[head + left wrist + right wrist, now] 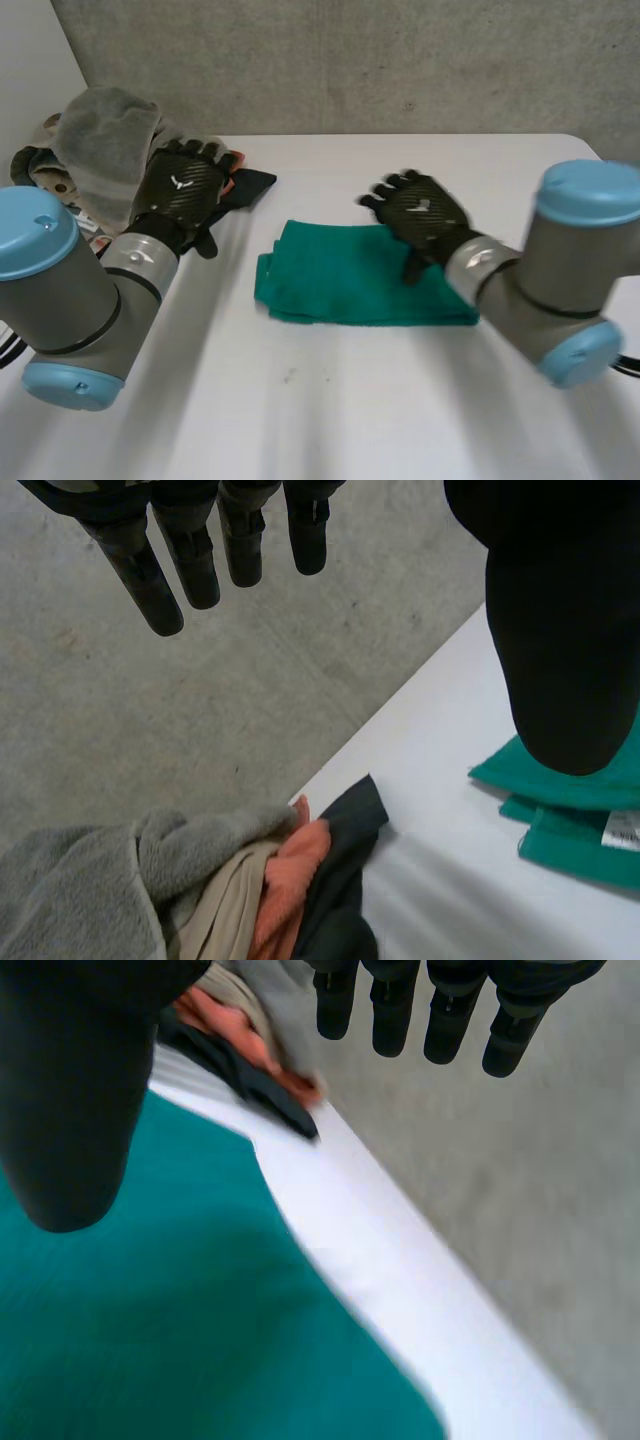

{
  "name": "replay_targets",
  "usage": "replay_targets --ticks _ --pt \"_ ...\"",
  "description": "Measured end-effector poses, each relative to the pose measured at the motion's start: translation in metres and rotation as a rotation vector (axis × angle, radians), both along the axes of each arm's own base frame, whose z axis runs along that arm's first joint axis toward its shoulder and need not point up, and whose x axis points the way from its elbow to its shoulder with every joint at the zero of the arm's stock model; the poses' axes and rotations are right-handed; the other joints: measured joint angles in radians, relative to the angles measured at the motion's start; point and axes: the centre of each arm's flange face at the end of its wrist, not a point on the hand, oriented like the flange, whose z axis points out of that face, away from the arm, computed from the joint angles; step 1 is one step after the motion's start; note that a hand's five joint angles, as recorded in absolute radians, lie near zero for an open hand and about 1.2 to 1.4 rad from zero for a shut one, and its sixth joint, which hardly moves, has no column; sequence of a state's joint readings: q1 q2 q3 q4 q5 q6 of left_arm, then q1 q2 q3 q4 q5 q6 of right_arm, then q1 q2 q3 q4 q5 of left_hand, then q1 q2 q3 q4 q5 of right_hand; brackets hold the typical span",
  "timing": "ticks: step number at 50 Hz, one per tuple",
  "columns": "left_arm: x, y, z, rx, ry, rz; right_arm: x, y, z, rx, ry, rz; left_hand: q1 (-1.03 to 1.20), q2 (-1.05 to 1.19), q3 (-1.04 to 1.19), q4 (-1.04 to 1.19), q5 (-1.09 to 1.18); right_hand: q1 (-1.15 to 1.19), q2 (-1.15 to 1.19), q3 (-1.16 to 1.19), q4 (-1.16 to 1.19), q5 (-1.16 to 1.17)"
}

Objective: Fold the laundry.

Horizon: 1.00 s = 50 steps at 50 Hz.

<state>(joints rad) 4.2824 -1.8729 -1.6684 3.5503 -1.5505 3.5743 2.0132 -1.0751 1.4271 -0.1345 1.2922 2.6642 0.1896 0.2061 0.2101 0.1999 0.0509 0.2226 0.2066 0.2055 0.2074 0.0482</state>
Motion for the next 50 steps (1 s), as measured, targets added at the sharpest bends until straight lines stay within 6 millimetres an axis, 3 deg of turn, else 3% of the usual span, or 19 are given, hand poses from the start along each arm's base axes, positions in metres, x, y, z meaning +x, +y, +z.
replay_targets --ticks 6,11,17,21,25,27,28,31,35,37,40,41,43,47,50 --pt "-0.009 0.006 0.001 -0.005 0.007 -0.031 -0.046 -0.013 -0.030 0.182 0.060 -0.131 0.000 0.000 0.000 0.000 0.000 0.038 0.048 0.049 0.050 0.044" --pt "-0.014 0.011 0.000 -0.004 0.009 -0.047 -0.071 -0.021 -0.056 0.200 0.190 -0.178 0.000 0.000 0.000 0.000 0.000 0.841 0.875 0.856 0.853 0.841" --pt "-0.015 0.013 0.000 -0.001 0.015 -0.051 -0.082 -0.040 -0.053 0.071 0.259 -0.271 0.000 0.000 0.000 0.001 0.000 0.882 0.975 0.980 0.987 0.946" --pt "-0.016 0.015 0.006 -0.004 0.042 -0.055 -0.068 -0.046 -0.033 -0.053 0.265 -0.281 0.000 0.000 0.000 0.000 0.000 0.882 0.975 0.981 0.989 0.952" --pt "-0.015 0.017 0.022 -0.020 0.111 -0.059 -0.023 -0.029 -0.005 -0.205 0.239 -0.160 0.000 0.000 0.000 0.000 0.000 0.882 0.975 0.982 0.990 0.958" --pt "-0.014 0.018 0.028 -0.024 0.136 -0.060 -0.008 -0.020 -0.001 -0.237 0.228 -0.107 0.000 0.000 0.000 0.000 0.000 0.882 0.975 0.982 0.990 0.959" --pt "-0.013 0.018 0.033 -0.027 0.164 -0.062 0.014 -0.006 0.002 -0.273 0.211 -0.019 0.000 0.000 0.000 0.000 0.000 0.882 0.975 0.982 0.990 0.961" --pt "-0.012 0.018 0.041 -0.028 0.208 -0.064 0.046 0.021 -0.005 -0.301 0.188 0.149 0.000 0.000 0.000 0.000 0.000 0.882 0.975 0.982 0.990 0.961" --pt "-0.011 0.017 0.046 -0.023 0.251 -0.064 0.081 0.061 -0.032 -0.284 0.173 0.387 0.000 0.000 0.000 0.000 0.000 0.882 0.975 0.982 0.990 0.961" --pt "-0.011 0.016 0.047 -0.021 0.259 -0.064 0.087 0.069 -0.040 -0.270 0.174 0.430 0.000 0.000 0.000 0.000 0.000 0.847 0.922 0.927 0.949 0.922" --pt "-0.012 0.014 0.047 -0.020 0.267 -0.064 0.092 0.075 -0.052 -0.234 0.182 0.448 0.000 0.000 0.000 0.000 0.000 0.444 0.507 0.525 0.529 0.498" --pt "-0.013 0.013 0.047 -0.020 0.268 -0.064 0.092 0.075 -0.053 -0.222 0.181 0.436 0.000 0.000 0.000 0.000 0.000 0.249 0.288 0.312 0.316 0.273" --pt "-0.015 0.011 0.047 -0.020 0.270 -0.066 0.088 0.071 -0.050 -0.186 0.165 0.390 0.000 0.000 0.000 0.000 0.000 0.021 0.042 0.064 0.063 0.043" --pt "-0.023 0.004 0.047 -0.019 0.279 -0.076 0.071 0.054 -0.030 -0.095 0.065 0.266 0.000 0.000 0.000 0.000 0.000 0.001 0.001 0.002 0.000 0.000" --pt "-0.037 0.002 0.045 -0.003 0.290 -0.104 0.051 0.037 -0.003 0.005 -0.080 0.147 0.000 0.000 0.000 0.000 0.000 0.001 0.001 0.002 0.000 0.000"
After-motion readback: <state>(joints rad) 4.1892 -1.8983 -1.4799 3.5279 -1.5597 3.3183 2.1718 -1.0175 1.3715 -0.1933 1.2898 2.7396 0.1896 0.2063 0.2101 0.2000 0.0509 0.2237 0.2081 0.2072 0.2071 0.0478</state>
